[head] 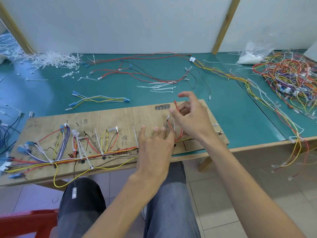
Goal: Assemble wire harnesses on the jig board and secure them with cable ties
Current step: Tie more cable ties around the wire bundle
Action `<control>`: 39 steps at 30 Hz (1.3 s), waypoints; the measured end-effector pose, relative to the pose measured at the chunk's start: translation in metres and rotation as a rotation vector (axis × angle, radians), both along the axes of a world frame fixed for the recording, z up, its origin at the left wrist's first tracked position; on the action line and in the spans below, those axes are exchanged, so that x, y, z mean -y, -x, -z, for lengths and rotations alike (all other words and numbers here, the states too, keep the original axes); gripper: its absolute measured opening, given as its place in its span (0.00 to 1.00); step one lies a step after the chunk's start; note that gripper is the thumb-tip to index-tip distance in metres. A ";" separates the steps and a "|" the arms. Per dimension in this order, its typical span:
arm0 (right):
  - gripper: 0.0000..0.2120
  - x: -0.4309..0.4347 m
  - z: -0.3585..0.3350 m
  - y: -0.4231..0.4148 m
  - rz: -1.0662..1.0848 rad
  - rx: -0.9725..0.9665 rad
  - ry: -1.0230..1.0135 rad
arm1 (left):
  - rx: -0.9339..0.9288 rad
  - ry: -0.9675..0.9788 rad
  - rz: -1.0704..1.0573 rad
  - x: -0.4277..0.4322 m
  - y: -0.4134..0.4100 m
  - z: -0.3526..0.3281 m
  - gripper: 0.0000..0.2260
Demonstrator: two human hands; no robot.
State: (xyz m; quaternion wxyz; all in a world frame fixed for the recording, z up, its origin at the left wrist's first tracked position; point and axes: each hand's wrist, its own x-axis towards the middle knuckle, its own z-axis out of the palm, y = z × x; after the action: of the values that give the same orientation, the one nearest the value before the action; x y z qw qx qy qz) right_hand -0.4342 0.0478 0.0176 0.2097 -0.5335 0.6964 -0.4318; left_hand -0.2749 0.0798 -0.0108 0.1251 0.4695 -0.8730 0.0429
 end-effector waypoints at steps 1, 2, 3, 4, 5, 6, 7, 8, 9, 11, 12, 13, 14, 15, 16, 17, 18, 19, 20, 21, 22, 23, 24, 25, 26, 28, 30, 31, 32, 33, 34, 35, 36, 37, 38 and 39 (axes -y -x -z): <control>0.22 0.006 -0.002 -0.002 -0.018 -0.132 -0.100 | 0.001 -0.001 0.001 0.000 0.000 0.000 0.16; 0.24 0.012 -0.004 -0.005 -0.044 -0.267 -0.205 | 0.002 0.000 0.002 -0.001 0.000 0.001 0.16; 0.24 0.018 -0.006 -0.008 -0.059 -0.399 -0.295 | 0.003 0.005 0.003 -0.001 -0.001 0.001 0.15; 0.23 0.024 -0.007 -0.012 -0.061 -0.511 -0.367 | 0.003 0.009 0.001 -0.001 -0.001 0.000 0.14; 0.21 0.029 -0.009 -0.015 -0.051 -0.588 -0.423 | 0.002 0.010 0.001 -0.001 -0.001 0.000 0.14; 0.19 0.033 -0.012 -0.018 -0.033 -0.630 -0.469 | 0.001 0.011 0.000 0.000 -0.001 0.000 0.15; 0.16 0.036 -0.016 -0.020 -0.017 -0.649 -0.505 | -0.001 0.011 -0.002 0.000 -0.001 0.001 0.16; 0.13 0.038 -0.019 -0.023 -0.007 -0.659 -0.528 | -0.001 0.006 -0.006 0.001 -0.001 0.000 0.17; 0.10 0.040 -0.022 -0.025 -0.001 -0.668 -0.540 | 0.004 -0.002 -0.014 0.000 0.000 0.000 0.18; 0.08 0.041 -0.024 -0.032 0.005 -0.702 -0.535 | 0.010 0.004 -0.025 -0.001 0.000 -0.003 0.18; 0.09 0.041 -0.025 -0.036 0.006 -0.725 -0.521 | 0.009 0.017 -0.024 -0.002 0.000 -0.004 0.18; 0.09 0.041 -0.025 -0.041 0.002 -0.741 -0.506 | 0.004 0.025 -0.025 -0.002 0.000 -0.006 0.18; 0.09 0.042 -0.025 -0.046 0.000 -0.760 -0.498 | 0.001 0.026 -0.026 -0.003 0.000 -0.007 0.18; 0.08 0.042 -0.025 -0.050 -0.003 -0.769 -0.494 | 0.005 0.015 -0.025 -0.003 0.000 -0.007 0.17; 0.07 0.041 -0.024 -0.052 -0.004 -0.780 -0.491 | 0.006 0.005 -0.021 -0.003 0.000 -0.006 0.17; 0.06 0.041 -0.023 -0.054 -0.004 -0.796 -0.478 | 0.003 -0.008 -0.018 -0.003 -0.001 -0.005 0.18; 0.06 0.040 -0.022 -0.054 -0.001 -0.822 -0.458 | -0.001 -0.022 -0.017 -0.002 -0.001 -0.004 0.18; 0.07 0.038 -0.020 -0.055 0.001 -0.847 -0.423 | 0.003 -0.036 -0.015 -0.002 -0.001 -0.004 0.19; 0.06 0.036 -0.019 -0.055 0.009 -0.879 -0.382 | 0.013 -0.045 -0.014 -0.001 -0.001 -0.003 0.19; 0.04 0.034 -0.019 -0.054 0.007 -0.899 -0.343 | 0.022 -0.049 -0.012 -0.002 -0.001 -0.004 0.19; 0.08 0.033 -0.020 -0.053 0.020 -0.920 -0.314 | 0.021 -0.043 -0.010 -0.002 -0.001 -0.005 0.19; 0.14 0.032 -0.021 -0.051 0.028 -0.938 -0.293 | 0.011 -0.029 -0.009 -0.002 -0.001 -0.005 0.18; 0.17 0.031 -0.024 -0.050 0.045 -0.954 -0.267 | 0.000 -0.015 -0.008 -0.002 -0.001 -0.004 0.16; 0.18 0.029 -0.028 -0.050 0.049 -0.950 -0.225 | -0.006 -0.013 -0.009 -0.003 -0.001 -0.003 0.16; 0.15 0.028 -0.031 -0.049 0.035 -0.920 -0.186 | -0.005 -0.015 -0.011 -0.004 0.000 -0.001 0.17; 0.09 0.020 -0.033 -0.042 -0.003 -0.739 -0.085 | -0.004 0.008 -0.007 -0.006 0.000 -0.001 0.20; 0.09 0.005 -0.030 -0.031 -0.015 -0.505 0.020 | -0.039 0.065 0.004 -0.005 -0.003 -0.006 0.25; 0.11 -0.003 -0.027 -0.025 -0.039 -0.388 0.051 | -0.061 0.091 -0.002 -0.005 -0.004 -0.008 0.28; 0.14 -0.012 -0.023 -0.018 -0.072 -0.288 0.062 | -0.069 0.108 -0.009 -0.004 -0.005 -0.011 0.31; 0.19 -0.021 -0.019 -0.011 -0.105 -0.237 0.055 | -0.076 0.115 -0.012 -0.003 -0.006 -0.013 0.30; 0.24 -0.031 -0.014 -0.005 -0.117 -0.258 0.041 | -0.094 0.105 -0.010 -0.002 -0.007 -0.014 0.27; 0.29 -0.040 -0.008 0.000 -0.100 -0.341 0.033 | -0.121 0.072 -0.014 0.000 -0.007 -0.015 0.22; 0.33 -0.050 -0.002 0.004 -0.059 -0.449 0.053 | -0.155 0.038 -0.025 0.003 -0.008 -0.015 0.17; 0.34 -0.061 0.003 0.005 0.004 -0.533 0.113 | -0.199 0.030 -0.024 0.005 -0.010 -0.017 0.12; 0.33 -0.071 0.009 0.002 0.074 -0.561 0.205 | -0.245 0.036 -0.014 0.007 -0.012 -0.021 0.09; 0.28 -0.080 0.015 -0.003 0.132 -0.542 0.308 | -0.298 0.044 -0.005 0.010 -0.015 -0.025 0.07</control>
State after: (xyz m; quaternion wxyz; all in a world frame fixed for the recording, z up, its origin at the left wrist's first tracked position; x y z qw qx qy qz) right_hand -0.4314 0.1278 0.0031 -0.0951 -0.6085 0.6863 -0.3869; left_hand -0.2598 0.0696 0.0146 0.2637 0.4702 -0.8422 -0.0078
